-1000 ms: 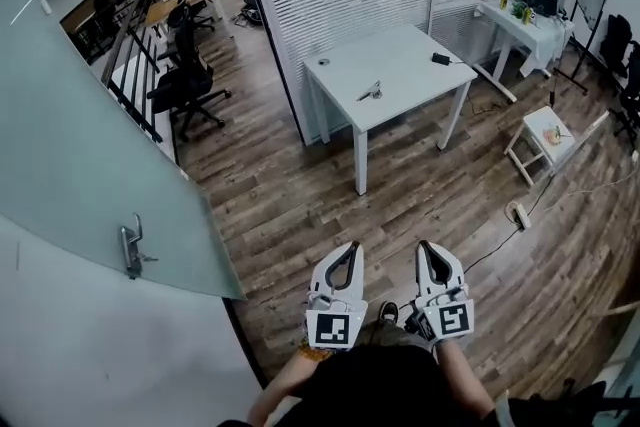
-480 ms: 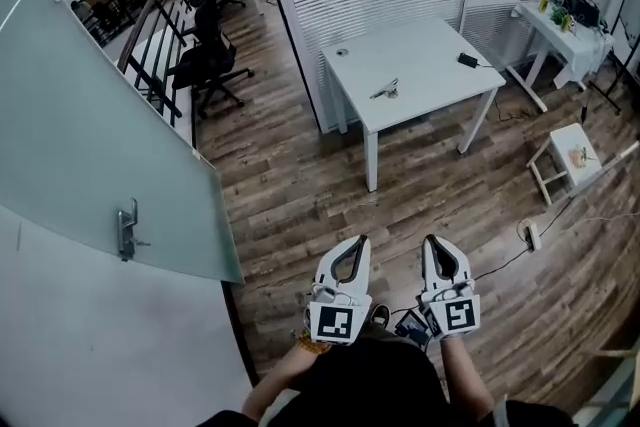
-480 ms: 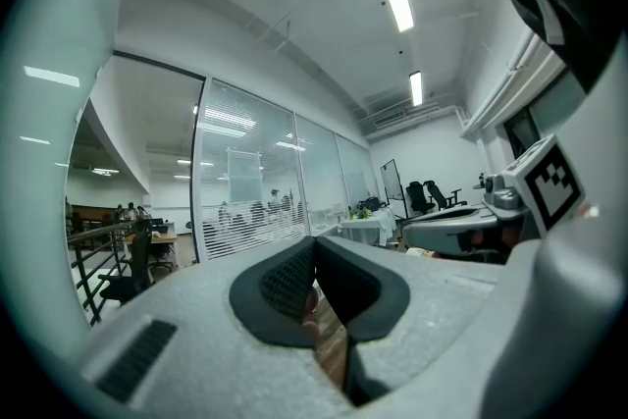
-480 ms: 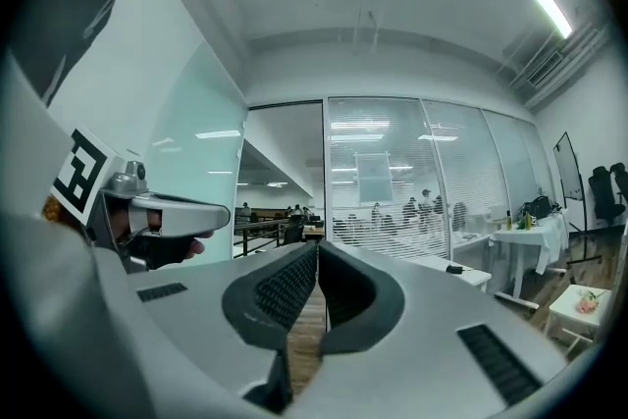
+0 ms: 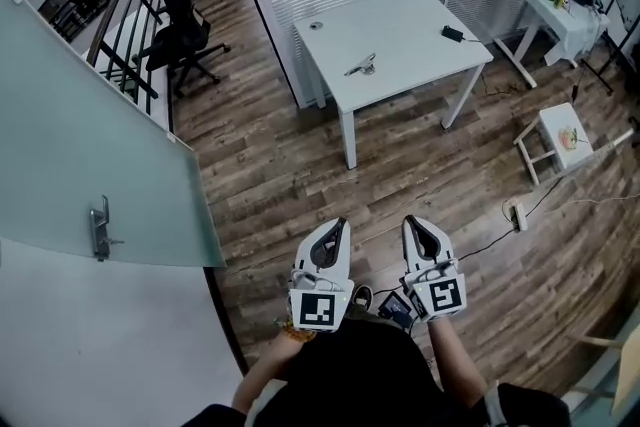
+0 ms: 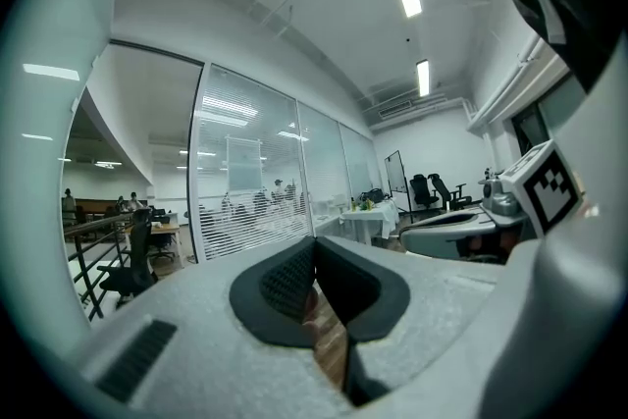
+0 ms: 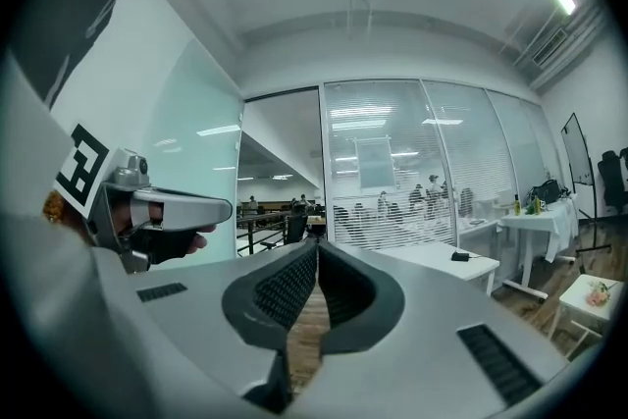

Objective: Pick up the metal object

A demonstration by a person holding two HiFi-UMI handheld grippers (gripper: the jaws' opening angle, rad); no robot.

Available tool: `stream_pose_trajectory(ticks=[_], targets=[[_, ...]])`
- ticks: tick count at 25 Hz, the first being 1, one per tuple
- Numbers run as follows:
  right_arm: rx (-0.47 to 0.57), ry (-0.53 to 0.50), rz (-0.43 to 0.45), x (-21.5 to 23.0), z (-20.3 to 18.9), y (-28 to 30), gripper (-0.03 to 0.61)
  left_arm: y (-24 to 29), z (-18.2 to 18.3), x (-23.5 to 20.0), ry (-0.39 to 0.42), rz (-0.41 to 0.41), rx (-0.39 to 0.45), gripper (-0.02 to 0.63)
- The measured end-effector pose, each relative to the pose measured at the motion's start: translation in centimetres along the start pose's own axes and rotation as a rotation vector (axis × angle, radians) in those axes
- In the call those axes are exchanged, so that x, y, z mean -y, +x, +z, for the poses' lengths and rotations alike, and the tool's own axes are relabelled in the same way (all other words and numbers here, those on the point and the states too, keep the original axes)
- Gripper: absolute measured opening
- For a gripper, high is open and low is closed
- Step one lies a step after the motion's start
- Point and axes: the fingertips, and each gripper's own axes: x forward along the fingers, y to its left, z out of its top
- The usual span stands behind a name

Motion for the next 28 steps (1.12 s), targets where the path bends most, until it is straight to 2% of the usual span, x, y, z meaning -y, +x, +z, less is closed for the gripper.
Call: stream_pose_trajectory(ticks=[3, 6, 12, 15, 19, 23, 28], targets=[[0.003, -0.016, -0.016, 1.9, -0.2, 1.5, 0.006, 2.8, 0.3, -0.2, -0.007, -0.024, 0.022, 0.015], [-0.037, -0.019, -0.046, 3.8, 0.2, 3.2, 0.006, 6.1, 0.8, -0.6, -0.019, -0.052, 0.05, 0.015], [-0.078, -0.064, -0.062, 6.4, 1.3, 8.2, 0.006, 12.6, 1.7, -3.3, -0.066, -0.08, 0.102, 0.015], [-0.062, -0.096, -0.051, 7.3, 2.3, 11.7, 0.006, 15.2, 1.8, -5.8, -0.082, -0.077, 0.108, 0.015], [-0.108, -0.109, -0.056, 8.8, 3.0, 16.6, 0.006, 18.5, 1.4, -9.5, -0.088, -0.052, 0.104, 0.015], [-0.103, -0.144, -0.029, 9.2, 3.3, 21.7, 0.006, 21.2, 0.7, -13.5, -0.12, -0.03, 0.103, 0.015], [-0.095, -0.121, -0.06, 10.5, 3.7, 26.7, 0.006, 23.9, 0.1, -17.3, -0.109, -0.025, 0.09, 0.015]])
